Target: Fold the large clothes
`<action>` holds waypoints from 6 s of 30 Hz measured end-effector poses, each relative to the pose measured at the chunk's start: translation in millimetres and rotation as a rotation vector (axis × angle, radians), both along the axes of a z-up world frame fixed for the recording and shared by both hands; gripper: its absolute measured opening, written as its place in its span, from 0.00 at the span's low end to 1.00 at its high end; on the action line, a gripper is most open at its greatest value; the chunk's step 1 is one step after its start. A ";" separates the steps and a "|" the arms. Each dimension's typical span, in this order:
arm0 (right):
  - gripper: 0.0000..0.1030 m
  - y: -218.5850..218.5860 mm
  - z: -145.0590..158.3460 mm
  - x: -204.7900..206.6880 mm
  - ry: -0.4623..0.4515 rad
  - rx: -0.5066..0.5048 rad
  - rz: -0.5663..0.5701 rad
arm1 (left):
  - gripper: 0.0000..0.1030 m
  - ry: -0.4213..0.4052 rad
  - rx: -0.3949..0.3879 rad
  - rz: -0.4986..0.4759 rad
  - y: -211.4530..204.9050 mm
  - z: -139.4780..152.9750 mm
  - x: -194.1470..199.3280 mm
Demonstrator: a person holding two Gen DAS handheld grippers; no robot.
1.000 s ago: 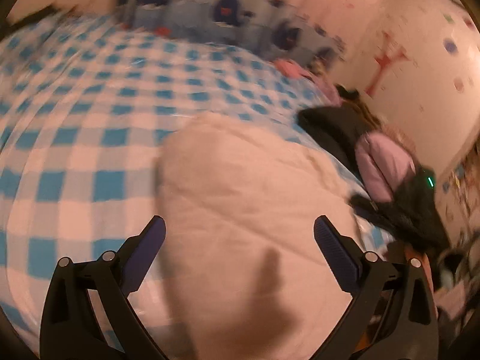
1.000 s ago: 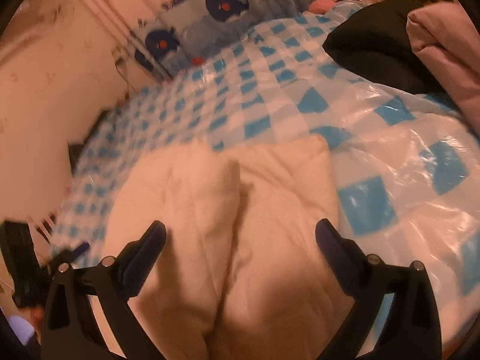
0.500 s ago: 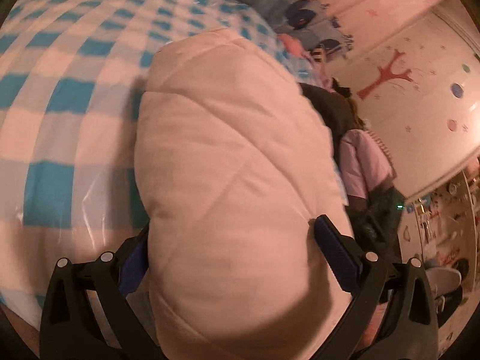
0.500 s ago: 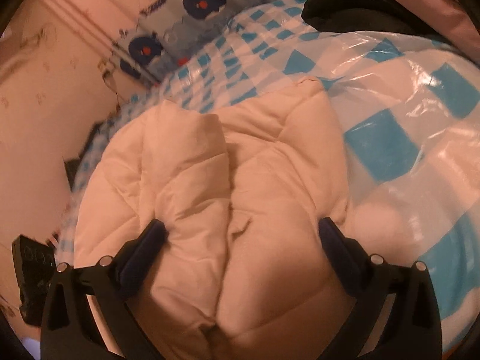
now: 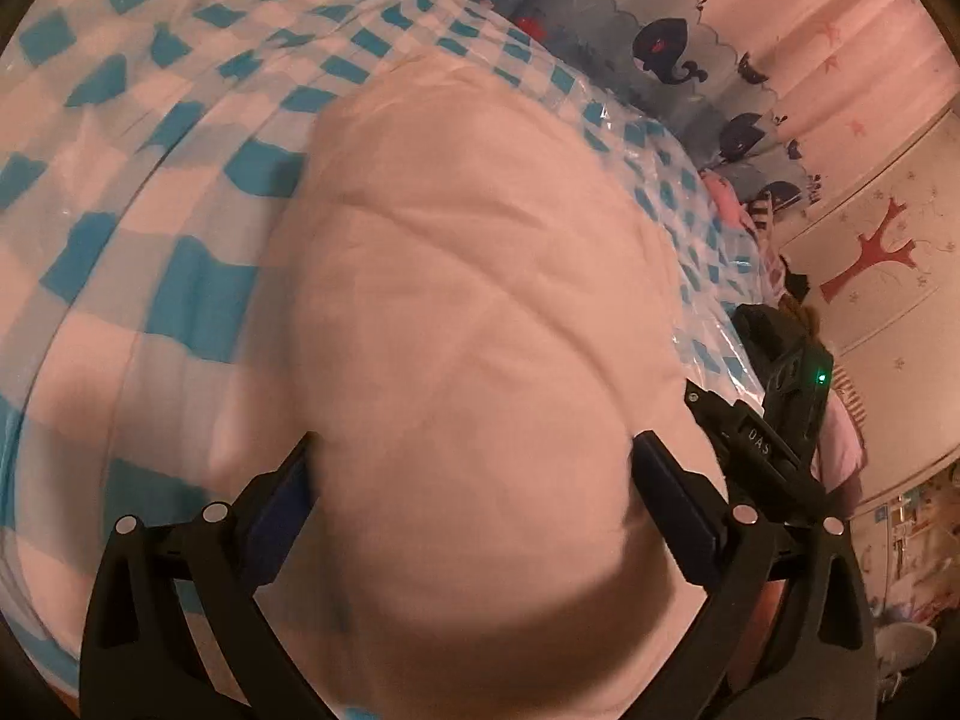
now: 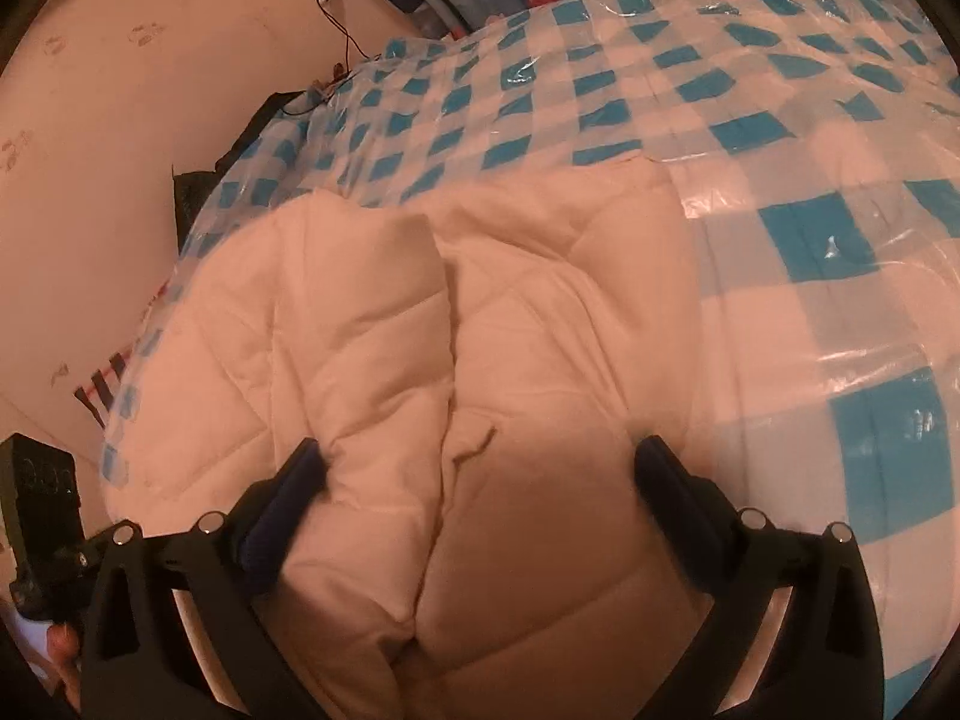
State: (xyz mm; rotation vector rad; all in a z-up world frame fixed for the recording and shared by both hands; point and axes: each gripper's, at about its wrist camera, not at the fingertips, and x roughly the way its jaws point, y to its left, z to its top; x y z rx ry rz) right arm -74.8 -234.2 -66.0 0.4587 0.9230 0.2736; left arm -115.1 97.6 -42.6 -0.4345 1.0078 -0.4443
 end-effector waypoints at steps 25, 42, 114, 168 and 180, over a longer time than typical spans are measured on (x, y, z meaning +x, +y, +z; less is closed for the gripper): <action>0.95 -13.5 -18.7 90.9 0.119 -0.078 -0.022 | 0.93 -0.165 0.304 0.008 -88.7 7.7 111.4; 0.95 22.6 -0.8 -20.4 0.009 -0.121 0.092 | 0.94 -0.211 0.369 0.049 -54.6 2.6 11.5; 0.94 33.6 110.7 -177.8 0.039 -0.448 -0.083 | 0.94 -0.280 0.558 -0.135 -81.5 104.0 -145.8; 0.94 62.3 94.4 -172.3 0.160 -0.375 0.019 | 0.94 -0.136 0.582 -0.013 -61.8 87.7 -125.0; 0.94 61.7 93.7 -172.8 0.160 -0.372 0.020 | 0.94 -0.138 0.642 0.010 -65.7 86.6 -124.1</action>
